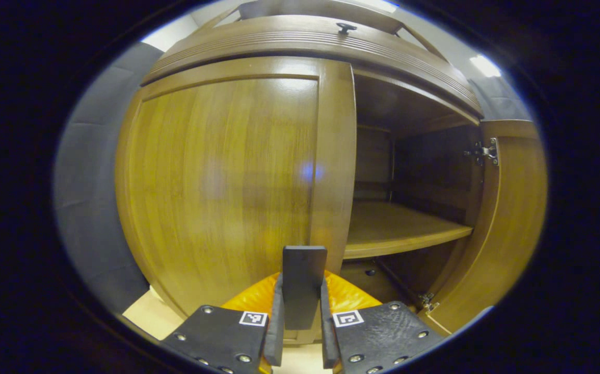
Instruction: Open the right door of the double-door shoe cabinet with the right hand, and open the left door with the left hand.
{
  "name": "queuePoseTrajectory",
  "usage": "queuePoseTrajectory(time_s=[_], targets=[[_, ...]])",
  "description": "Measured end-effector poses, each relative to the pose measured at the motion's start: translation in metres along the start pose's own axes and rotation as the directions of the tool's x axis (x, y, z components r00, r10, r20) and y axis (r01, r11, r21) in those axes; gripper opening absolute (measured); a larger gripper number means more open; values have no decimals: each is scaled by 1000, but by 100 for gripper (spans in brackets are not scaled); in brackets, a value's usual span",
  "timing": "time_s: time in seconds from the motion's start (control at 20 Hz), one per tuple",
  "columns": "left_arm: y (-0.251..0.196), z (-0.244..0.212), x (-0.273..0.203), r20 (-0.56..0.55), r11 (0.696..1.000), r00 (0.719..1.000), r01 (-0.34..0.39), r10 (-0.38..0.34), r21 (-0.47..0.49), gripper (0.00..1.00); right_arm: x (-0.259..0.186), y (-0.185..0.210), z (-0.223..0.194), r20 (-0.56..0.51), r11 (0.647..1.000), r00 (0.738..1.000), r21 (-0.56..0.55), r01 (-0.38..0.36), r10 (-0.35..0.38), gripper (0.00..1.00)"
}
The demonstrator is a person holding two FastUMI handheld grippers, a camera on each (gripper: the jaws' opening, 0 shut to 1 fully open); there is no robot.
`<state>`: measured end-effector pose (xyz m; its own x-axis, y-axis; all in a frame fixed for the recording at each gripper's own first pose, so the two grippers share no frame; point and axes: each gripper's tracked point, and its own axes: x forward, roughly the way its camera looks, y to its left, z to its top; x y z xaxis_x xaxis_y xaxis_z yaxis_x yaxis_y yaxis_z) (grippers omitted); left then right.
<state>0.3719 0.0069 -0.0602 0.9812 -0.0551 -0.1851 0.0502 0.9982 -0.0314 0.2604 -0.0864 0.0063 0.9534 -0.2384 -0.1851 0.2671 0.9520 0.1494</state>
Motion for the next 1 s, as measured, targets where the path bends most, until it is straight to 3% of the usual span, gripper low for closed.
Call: queuePoseTrajectory(time_s=[0.25, 0.35, 0.4, 1.0], targets=[[1, -6, 4, -14, 1000, 1000, -12, 12, 5, 7, -4, -5, -3, -3, 1000, 1000, 9, 8, -8, 98], [0, -7, 3, -16, 1000, 1000, -7, 7, 1, 7, -8, -4, -4, -3, 1000, 1000, 11, 8, -8, 92], [0, -7, 3, -18, 1000, 1000, -6, 6, 3, 7, -11, -5, -5, -5, 1000, 1000, 9, 10, -10, 98], [-3, 6, -21, -18, 998, 997, 69, -69, 7, 8, -73, -3, -14, -2, 999, 999, 15, 46, -46, 98]])
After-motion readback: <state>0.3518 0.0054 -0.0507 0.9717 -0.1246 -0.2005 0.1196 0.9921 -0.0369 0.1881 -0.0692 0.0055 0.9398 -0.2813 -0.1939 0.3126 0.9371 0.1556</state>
